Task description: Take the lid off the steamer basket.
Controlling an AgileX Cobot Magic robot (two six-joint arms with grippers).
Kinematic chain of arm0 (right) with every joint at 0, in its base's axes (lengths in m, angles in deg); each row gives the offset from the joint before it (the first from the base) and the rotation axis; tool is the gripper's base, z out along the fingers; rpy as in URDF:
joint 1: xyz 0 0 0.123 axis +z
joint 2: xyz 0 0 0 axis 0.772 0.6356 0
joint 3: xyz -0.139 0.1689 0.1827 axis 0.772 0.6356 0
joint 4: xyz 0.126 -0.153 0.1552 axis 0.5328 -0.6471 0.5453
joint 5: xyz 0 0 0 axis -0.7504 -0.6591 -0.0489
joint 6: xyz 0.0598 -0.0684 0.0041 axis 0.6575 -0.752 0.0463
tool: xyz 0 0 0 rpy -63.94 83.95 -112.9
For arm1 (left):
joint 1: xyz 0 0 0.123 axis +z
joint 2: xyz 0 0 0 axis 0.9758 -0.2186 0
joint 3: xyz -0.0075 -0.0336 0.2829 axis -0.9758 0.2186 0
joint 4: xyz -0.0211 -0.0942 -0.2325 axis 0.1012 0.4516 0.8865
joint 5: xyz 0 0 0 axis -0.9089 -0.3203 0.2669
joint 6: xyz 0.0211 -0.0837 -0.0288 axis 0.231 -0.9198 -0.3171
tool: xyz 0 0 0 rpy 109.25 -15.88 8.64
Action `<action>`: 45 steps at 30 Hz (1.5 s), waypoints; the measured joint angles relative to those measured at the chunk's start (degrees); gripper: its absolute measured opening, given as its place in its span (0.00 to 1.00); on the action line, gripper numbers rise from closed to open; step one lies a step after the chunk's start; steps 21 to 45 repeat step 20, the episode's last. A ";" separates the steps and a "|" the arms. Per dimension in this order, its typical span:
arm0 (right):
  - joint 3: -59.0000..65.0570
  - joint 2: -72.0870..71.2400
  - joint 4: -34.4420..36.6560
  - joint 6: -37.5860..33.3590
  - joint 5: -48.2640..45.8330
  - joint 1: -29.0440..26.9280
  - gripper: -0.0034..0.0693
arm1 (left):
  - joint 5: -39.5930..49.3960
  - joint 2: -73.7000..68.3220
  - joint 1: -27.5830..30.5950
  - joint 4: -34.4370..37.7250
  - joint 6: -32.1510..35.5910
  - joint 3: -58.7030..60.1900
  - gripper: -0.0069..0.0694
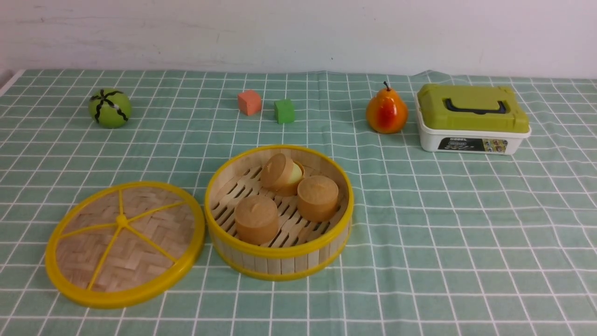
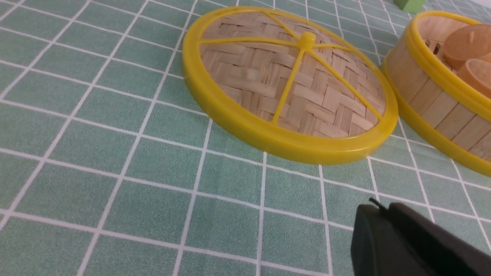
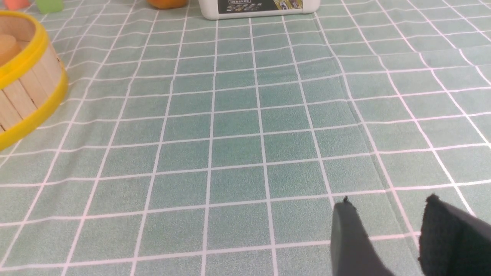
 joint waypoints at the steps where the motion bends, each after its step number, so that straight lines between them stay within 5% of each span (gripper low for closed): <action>1: 0.00 0.00 0.00 0.00 0.00 0.00 0.38 | 0.00 0.00 0.00 0.00 0.00 0.00 0.13; 45: 0.00 0.00 0.00 0.00 0.00 0.00 0.38 | 0.00 0.00 0.00 0.00 0.07 0.00 0.15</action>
